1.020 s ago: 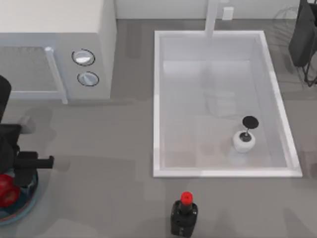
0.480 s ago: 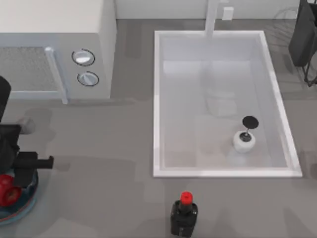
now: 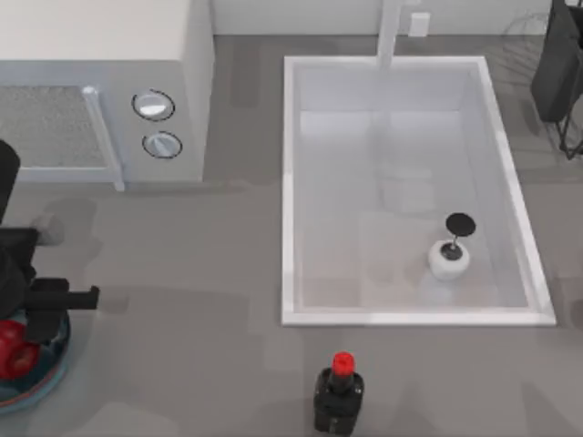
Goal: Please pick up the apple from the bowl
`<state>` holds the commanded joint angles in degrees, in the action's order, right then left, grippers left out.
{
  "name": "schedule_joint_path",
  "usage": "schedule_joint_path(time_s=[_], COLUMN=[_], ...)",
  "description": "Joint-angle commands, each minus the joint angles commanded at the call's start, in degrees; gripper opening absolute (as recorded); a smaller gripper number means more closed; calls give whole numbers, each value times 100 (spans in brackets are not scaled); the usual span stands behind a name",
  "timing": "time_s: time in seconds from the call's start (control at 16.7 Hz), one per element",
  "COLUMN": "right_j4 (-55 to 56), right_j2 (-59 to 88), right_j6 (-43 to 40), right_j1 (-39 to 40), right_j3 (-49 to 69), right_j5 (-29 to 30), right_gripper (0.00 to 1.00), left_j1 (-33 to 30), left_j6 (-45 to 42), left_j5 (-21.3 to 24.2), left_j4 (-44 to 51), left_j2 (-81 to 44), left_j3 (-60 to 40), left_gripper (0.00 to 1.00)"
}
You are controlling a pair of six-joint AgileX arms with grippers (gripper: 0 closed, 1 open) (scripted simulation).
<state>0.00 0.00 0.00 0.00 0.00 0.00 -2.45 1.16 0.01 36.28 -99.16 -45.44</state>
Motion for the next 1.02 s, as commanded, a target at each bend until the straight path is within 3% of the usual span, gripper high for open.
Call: schedule_joint_path(time_s=[0.12,0.54,0.6,0.78,1.02], right_j4=[0,0,0,0,0], right_j2=[0,0,0,0,0], right_j6=[0,0,0,0,0], right_j1=[0,0,0,0,0], right_j3=[0,0,0,0,0], right_j5=[0,0,0,0,0], right_gripper=[100,100,100,100,100], left_j1=[0,0,40,36,18], left_j6=[0,0,-172,-168,-151], left_j5=[0,0,131,132,132], left_j4=[0,0,458,664,1786], left_j2=[0,0,510,492,462], left_j3=[0,0,-153,-360,-1458], left_gripper=[0,0,0,0,0])
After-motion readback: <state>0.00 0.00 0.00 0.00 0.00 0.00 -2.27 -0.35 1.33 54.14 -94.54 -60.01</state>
